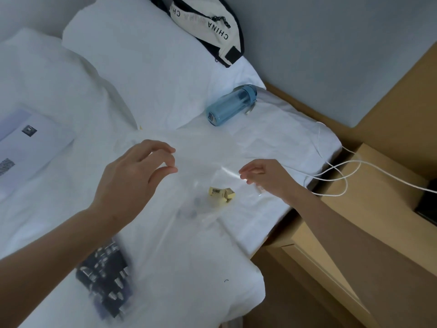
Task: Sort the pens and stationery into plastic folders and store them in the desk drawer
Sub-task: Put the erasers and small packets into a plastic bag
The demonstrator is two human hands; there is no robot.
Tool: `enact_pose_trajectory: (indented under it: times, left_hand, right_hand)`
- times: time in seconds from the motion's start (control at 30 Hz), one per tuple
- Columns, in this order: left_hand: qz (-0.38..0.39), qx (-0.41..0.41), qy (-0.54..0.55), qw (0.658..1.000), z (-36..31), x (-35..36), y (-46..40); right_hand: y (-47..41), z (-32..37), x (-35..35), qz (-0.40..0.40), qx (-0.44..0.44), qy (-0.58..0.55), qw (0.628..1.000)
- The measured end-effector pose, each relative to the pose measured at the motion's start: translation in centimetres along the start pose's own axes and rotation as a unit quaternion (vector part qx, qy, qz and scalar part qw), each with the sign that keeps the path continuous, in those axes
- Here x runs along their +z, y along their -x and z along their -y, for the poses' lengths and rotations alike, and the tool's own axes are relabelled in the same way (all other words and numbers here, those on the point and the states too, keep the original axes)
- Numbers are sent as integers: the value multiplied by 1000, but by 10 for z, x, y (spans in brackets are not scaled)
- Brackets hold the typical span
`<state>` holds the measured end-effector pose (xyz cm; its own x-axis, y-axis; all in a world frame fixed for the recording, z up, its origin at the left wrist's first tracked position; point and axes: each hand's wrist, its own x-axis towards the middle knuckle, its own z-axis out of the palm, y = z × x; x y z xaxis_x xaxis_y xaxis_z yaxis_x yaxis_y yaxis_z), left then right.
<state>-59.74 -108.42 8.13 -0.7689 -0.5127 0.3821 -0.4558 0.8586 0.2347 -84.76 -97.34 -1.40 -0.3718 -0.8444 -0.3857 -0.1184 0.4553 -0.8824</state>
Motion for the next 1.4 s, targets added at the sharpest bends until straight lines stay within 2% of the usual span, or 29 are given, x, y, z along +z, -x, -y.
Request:
enact_pose_trajectory:
  times: [0.27, 0.43, 0.73, 0.9, 1.03, 1.4]
  left_hand:
    - [-15, 41, -2, 999, -52, -3, -21]
    - [-21, 78, 10, 997, -97, 0, -33]
    - [-17, 170, 77, 982, -215, 35, -73]
    - [9, 276, 121, 954, -292, 61, -85]
    - [31, 326, 171, 929, -354, 77, -86]
    - [87, 481, 261, 832, -506, 130, -51]
  right_hand:
    - [40, -6, -59, -70, -29, -5, 997]
    - [78, -23, -99, -109, -11, -48, 993]
    - [176, -85, -188, -261, 30, -54, 963]
    - [260, -130, -233, -354, 90, -61, 929]
    - [331, -168, -254, -422, 132, -78, 894]
    - [490, -257, -232, -588, 199, -150, 769]
